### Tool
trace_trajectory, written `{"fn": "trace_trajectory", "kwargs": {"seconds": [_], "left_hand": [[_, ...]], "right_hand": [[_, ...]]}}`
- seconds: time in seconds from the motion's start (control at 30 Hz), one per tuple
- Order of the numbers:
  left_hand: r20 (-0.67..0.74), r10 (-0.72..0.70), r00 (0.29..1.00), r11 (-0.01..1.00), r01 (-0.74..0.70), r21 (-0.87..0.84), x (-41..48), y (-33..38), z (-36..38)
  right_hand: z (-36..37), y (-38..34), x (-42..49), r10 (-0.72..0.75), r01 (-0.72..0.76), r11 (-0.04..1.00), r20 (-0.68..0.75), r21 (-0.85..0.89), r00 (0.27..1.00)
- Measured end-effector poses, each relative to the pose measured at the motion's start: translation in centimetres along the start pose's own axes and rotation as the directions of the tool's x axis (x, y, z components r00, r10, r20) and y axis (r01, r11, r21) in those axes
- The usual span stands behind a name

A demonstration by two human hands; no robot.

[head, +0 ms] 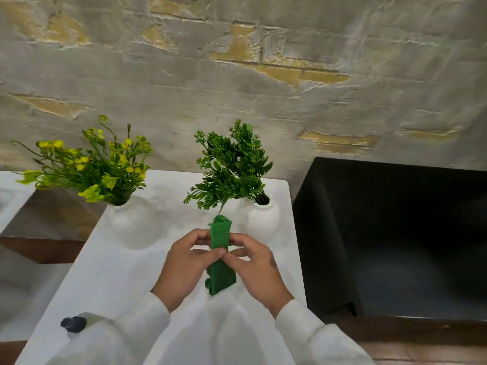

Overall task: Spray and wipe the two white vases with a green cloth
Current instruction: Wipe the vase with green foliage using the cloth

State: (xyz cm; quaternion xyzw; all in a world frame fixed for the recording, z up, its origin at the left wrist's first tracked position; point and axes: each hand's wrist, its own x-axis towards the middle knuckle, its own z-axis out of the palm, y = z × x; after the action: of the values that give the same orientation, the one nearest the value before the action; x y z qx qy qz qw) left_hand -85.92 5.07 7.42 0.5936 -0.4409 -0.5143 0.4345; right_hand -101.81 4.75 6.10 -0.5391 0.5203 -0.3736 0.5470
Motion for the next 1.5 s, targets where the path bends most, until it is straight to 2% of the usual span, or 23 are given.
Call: {"fn": "trace_trajectory", "kwargs": {"seconds": [0.07, 0.13, 0.27, 0.37, 0.43, 0.6, 0.77, 0.93, 1.03, 1.1, 1.17, 1.27, 1.43, 1.5], "left_hand": [[-0.02, -0.038, 0.999, 0.998, 0.037, -0.046, 0.4, -0.4, -0.1], [-0.024, -0.061, 0.998, 0.996, 0.059, -0.068, 0.9, -0.7, -0.3], [-0.086, -0.108, 0.99, 0.984, 0.094, -0.154, 1.9, -1.3, -0.9], [-0.149, -0.131, 0.98, 0.975, 0.1, -0.198, 2.6, -1.8, -1.3], [-0.184, -0.133, 0.974, 0.976, 0.097, -0.193, 3.1, -2.0, -1.3], [-0.245, -0.12, 0.962, 0.972, 0.063, -0.227, 3.9, -1.5, -1.0], [-0.251, -0.074, 0.965, 0.971, 0.013, -0.237, 4.2, -1.3, 0.4], [-0.23, -0.075, 0.97, 0.983, 0.033, -0.182, 5.4, -1.6, 1.0], [-0.21, -0.041, 0.977, 0.996, 0.023, -0.088, 6.2, -1.4, 1.7], [-0.188, 0.083, 0.979, 0.99, -0.059, 0.127, 6.4, -1.5, 2.8], [-0.117, 0.261, 0.958, 0.909, -0.203, 0.364, 6.7, -1.1, 3.7], [-0.039, 0.415, 0.909, 0.814, -0.352, 0.462, 7.5, -0.6, 4.3], [0.014, 0.319, 0.948, 0.749, -0.261, 0.609, 9.2, -1.1, 4.4], [-0.01, 0.188, 0.982, 0.8, -0.147, 0.582, 9.5, -1.5, 3.8]], "right_hand": [[-0.3, 0.3, 0.1, 0.011, -0.01, 1.0, 0.042, -0.005, 0.999], [-0.8, 0.6, 0.2, 0.032, -0.032, 0.999, 0.026, 0.007, 0.999], [-3.1, 0.8, 0.1, 0.059, -0.053, 0.998, -0.164, 0.039, 0.985], [-5.8, 0.3, 1.3, 0.002, -0.002, 1.0, -0.321, -0.001, 0.947], [-7.2, -0.3, 2.5, -0.041, 0.022, 0.998, -0.367, -0.055, 0.929], [-8.1, -2.6, 5.3, -0.109, 0.005, 0.956, -0.336, -0.295, 0.935], [-8.3, -3.7, 6.9, -0.022, -0.048, 0.92, -0.174, -0.388, 0.985], [-8.1, -3.7, 7.4, -0.062, -0.014, 0.909, -0.168, -0.417, 0.984], [-8.2, -3.4, 7.4, -0.092, 0.013, 0.895, -0.158, -0.445, 0.983], [-8.3, -3.3, 7.4, -0.113, 0.033, 0.886, -0.147, -0.463, 0.983], [-8.4, -3.3, 7.5, -0.12, 0.035, 0.883, -0.152, -0.468, 0.981], [-8.5, -3.1, 7.7, -0.132, 0.045, 0.886, -0.157, -0.462, 0.979], [-8.5, -2.7, 7.7, -0.13, 0.045, 0.883, -0.152, -0.468, 0.98], [-8.5, -2.6, 7.7, -0.132, 0.043, 0.88, -0.155, -0.474, 0.979]]}}
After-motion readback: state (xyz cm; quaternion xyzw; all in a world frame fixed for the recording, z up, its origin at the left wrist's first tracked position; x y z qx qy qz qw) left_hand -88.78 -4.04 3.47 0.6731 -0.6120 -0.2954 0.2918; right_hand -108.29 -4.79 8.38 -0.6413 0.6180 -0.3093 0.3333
